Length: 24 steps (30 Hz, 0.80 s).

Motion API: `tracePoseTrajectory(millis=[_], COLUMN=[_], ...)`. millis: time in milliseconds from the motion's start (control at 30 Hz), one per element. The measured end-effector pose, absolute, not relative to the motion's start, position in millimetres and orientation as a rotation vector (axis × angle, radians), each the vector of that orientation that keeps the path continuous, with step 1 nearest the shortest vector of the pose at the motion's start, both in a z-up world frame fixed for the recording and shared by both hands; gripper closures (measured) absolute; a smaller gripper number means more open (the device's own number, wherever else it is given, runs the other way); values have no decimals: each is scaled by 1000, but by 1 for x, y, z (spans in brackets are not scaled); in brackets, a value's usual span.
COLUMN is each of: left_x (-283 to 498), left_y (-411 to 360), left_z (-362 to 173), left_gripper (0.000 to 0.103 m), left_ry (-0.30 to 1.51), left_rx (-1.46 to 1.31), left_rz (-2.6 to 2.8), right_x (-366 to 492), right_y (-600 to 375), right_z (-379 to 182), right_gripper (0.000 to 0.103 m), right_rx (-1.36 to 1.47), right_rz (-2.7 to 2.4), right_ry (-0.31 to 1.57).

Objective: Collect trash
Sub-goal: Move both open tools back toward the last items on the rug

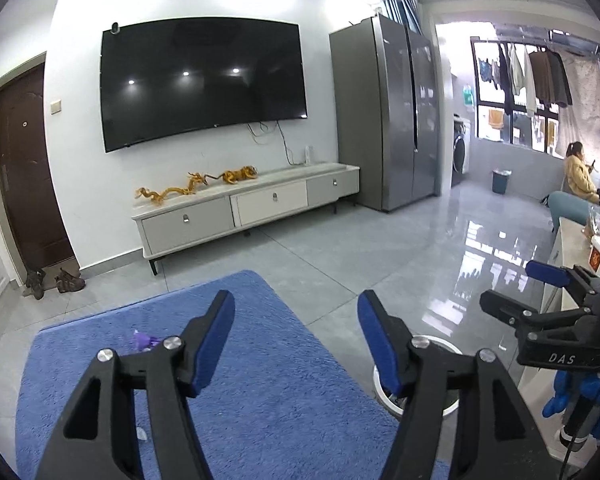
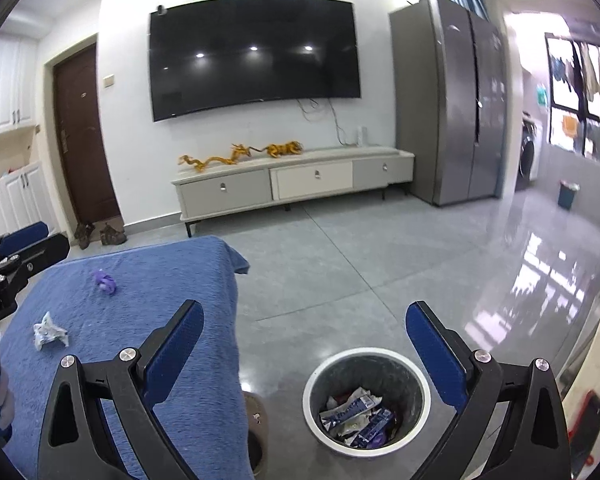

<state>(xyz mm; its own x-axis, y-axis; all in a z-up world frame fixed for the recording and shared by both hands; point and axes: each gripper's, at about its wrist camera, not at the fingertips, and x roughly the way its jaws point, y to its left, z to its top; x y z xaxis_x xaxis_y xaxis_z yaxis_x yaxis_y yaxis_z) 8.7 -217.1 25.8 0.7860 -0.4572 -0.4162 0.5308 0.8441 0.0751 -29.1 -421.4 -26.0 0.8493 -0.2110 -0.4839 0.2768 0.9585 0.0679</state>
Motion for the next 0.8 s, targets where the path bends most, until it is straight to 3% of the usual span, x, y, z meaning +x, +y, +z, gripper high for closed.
tracePoseTrajectory(millis=[800], left_x=[-15], left_y=[-87], left_z=[60], left_gripper=[40], left_ry=[215], left_rx=[49], left_rz=[-360], right_x=[-40], right_y=[-303], right_z=[41], right_gripper=[0], right_rx=[-26], right_rz=[-84], right_ry=[339])
